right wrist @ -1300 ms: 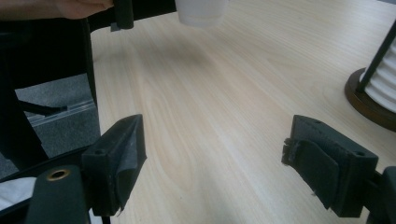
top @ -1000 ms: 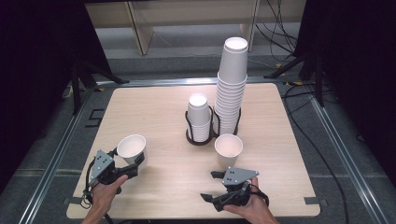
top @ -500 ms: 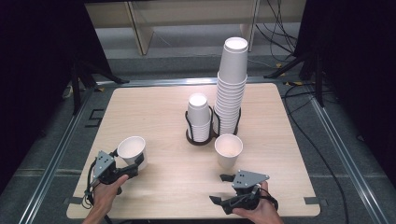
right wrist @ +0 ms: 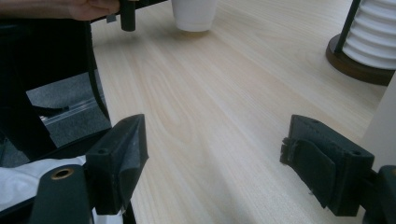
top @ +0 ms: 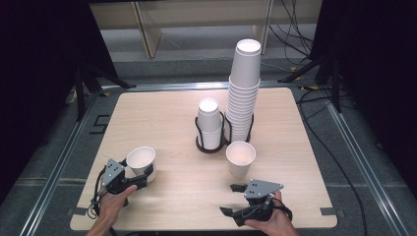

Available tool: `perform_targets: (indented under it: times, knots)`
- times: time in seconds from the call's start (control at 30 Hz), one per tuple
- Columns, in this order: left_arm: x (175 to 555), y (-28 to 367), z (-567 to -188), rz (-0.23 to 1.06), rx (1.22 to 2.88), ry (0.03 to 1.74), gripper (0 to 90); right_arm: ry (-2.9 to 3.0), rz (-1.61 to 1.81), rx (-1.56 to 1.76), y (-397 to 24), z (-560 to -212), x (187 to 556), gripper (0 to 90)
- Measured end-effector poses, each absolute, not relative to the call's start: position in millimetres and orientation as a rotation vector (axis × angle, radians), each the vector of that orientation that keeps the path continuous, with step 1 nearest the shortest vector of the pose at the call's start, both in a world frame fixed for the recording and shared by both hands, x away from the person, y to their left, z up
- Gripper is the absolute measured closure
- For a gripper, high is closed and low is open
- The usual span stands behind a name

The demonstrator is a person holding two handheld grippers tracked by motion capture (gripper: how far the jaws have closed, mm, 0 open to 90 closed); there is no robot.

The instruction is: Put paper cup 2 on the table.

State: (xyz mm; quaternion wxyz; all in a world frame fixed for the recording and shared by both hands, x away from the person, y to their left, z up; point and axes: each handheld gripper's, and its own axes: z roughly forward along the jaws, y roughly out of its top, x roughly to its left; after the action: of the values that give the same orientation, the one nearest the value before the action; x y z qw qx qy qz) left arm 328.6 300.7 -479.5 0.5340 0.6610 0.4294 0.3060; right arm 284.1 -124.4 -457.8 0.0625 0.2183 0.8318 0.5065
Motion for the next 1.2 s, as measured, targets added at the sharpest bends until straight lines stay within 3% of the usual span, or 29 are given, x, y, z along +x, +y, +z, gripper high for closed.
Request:
perform_targets:
  times: [0.57, 1.2]
  knots:
    - [328.1, 302.9, -487.2, 0.746, 1.645, 1.043, 11.8, 2.529, 1.549, 0.653, -123.1, -455.1, 281.8, 22.8]
    - [303.4, 296.2, -486.3, 0.653, 1.775, 1.086, 14.7, 2.531, 1.551, 0.617, -123.2, -454.8, 281.9, 22.9]
